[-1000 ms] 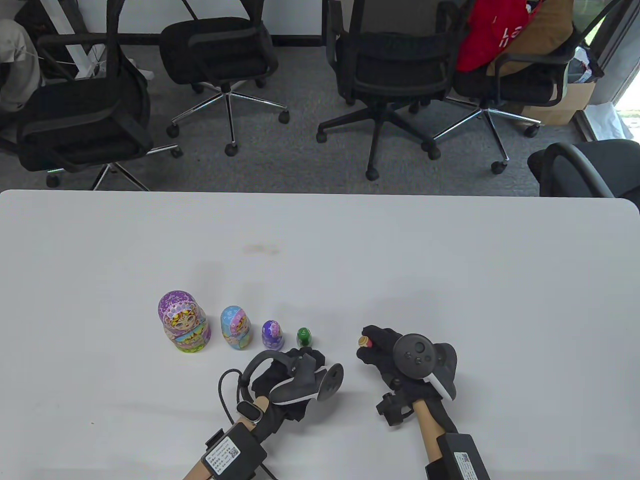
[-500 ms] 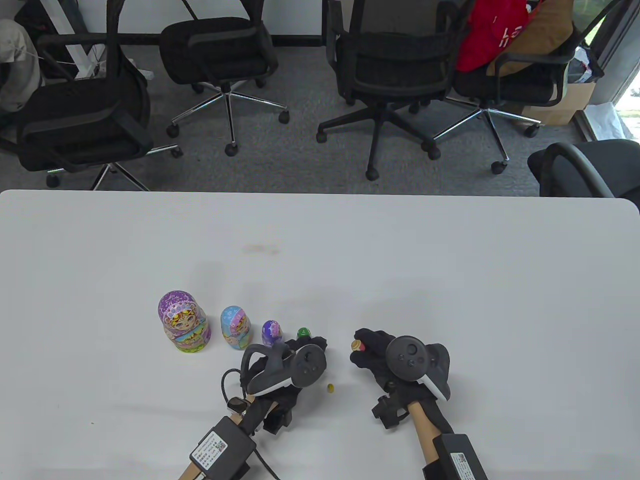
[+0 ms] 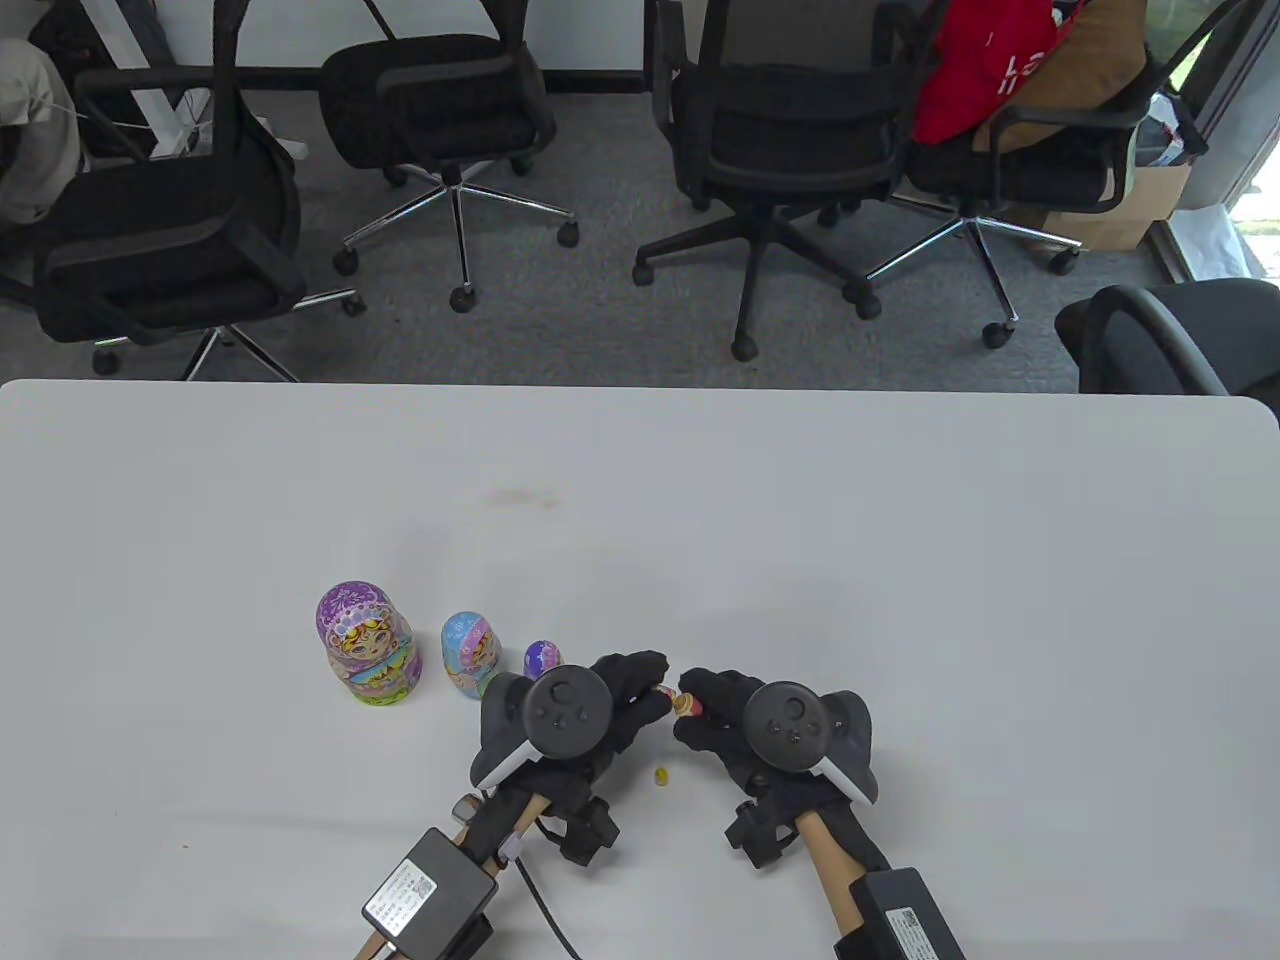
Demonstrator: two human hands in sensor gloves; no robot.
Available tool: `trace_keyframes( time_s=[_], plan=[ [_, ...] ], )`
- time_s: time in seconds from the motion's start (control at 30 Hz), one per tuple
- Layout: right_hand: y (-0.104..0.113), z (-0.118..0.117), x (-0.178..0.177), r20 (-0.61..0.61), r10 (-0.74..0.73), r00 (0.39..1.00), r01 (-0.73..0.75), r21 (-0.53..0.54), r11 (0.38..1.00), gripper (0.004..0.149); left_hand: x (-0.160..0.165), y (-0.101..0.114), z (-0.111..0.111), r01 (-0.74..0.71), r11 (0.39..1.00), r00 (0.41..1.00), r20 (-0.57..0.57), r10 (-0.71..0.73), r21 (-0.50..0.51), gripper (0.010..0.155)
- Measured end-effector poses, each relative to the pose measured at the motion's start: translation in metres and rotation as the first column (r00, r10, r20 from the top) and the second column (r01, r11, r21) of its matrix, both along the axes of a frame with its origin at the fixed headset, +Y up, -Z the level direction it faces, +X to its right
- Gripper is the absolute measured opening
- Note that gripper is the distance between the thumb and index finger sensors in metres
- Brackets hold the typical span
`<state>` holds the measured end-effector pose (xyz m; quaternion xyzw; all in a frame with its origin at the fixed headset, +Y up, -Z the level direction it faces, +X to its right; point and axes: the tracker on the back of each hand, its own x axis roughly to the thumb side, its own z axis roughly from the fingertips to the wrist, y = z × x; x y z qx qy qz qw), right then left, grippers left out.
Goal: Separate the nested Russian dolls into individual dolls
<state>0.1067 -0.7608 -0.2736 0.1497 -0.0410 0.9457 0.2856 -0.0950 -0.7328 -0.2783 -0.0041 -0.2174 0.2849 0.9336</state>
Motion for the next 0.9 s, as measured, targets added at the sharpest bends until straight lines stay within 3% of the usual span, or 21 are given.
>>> trace_keyframes(
  time_s=[0.37, 0.63, 0.9],
  plan=[
    [0.002, 0.003, -0.007, -0.018, 0.006, 1.000, -0.005, 0.019, 1.000, 0.056, 0.003, -0.001, 0.002, 0.009, 1.000, 1.000, 0.023, -0.008, -0.016, 0.050],
    [0.008, 0.008, -0.013, 0.030, 0.015, 0.999, -0.018, 0.116, 0.993, 0.055, 0.007, -0.002, 0.004, -0.041, 0.999, 0.999, 0.019, 0.041, -0.013, 0.048],
    [0.004, 0.004, -0.013, 0.025, 0.027, 0.999, -0.029, 0.073, 0.997, 0.058, 0.012, 0.001, 0.007, 0.057, 0.997, 0.998, -0.032, -0.055, 0.055, 0.048]
  ],
)
